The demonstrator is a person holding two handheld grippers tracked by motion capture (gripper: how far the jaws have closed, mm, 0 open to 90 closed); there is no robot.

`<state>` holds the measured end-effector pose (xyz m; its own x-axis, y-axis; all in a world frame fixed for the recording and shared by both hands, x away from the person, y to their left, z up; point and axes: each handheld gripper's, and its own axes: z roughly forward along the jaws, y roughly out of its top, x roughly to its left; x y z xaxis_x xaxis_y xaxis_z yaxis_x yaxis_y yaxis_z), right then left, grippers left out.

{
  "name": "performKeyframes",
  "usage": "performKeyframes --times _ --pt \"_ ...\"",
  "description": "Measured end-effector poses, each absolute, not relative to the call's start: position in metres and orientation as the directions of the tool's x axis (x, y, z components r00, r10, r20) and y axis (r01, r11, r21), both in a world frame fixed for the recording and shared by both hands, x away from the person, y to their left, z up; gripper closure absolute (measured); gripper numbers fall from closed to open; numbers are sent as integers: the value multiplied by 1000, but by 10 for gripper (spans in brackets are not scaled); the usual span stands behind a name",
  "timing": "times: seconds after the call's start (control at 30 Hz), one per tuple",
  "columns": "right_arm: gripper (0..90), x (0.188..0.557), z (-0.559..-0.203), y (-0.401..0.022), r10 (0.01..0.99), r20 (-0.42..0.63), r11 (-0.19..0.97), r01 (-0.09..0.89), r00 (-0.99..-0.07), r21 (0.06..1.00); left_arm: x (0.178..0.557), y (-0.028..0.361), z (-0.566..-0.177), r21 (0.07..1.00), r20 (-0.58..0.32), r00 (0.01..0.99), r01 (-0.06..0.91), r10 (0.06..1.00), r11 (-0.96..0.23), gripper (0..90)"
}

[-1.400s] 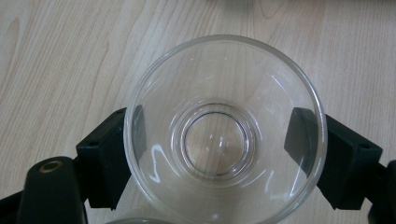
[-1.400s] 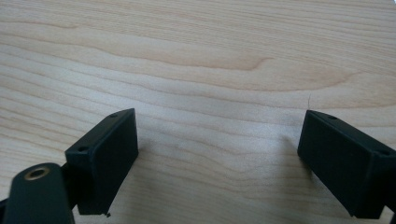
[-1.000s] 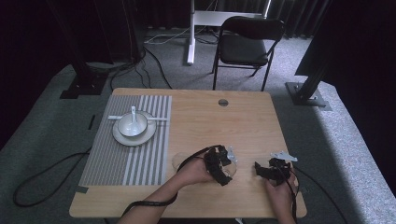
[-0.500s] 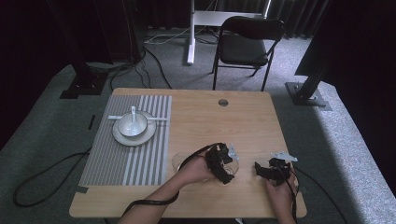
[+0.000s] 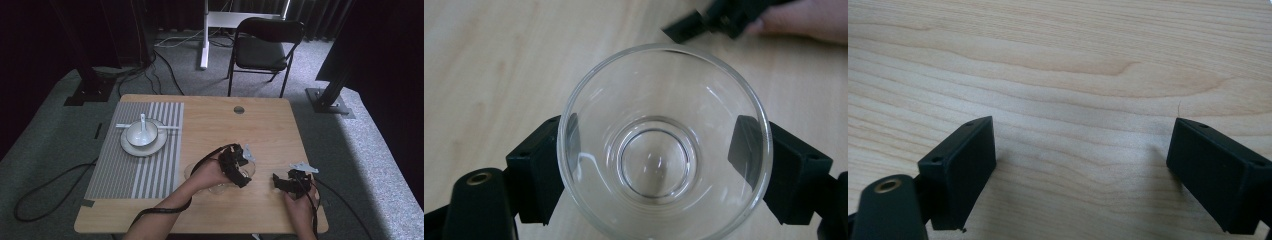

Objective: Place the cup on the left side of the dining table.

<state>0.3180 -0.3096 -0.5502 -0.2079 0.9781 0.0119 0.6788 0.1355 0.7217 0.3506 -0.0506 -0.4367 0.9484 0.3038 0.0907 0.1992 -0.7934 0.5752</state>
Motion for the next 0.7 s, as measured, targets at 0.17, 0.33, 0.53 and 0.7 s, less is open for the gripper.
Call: performKeyframes --times 0.17,0.33,0.53,0.7 --pt "118 318 -550 -310 978 10 138 679 -210 721 359 -49 -429 595 95 936 220 339 -773 188" --pt "118 318 -550 -310 978 10 138 678 -210 722 368 -47 -423 605 108 922 237 373 -760 188" --pt "118 318 -550 -310 978 10 138 678 -210 722 379 -40 -420 601 122 905 261 409 -756 188" --pt "118 318 -550 -310 978 10 138 678 -210 722 387 -32 -419 608 122 888 285 443 -741 188"
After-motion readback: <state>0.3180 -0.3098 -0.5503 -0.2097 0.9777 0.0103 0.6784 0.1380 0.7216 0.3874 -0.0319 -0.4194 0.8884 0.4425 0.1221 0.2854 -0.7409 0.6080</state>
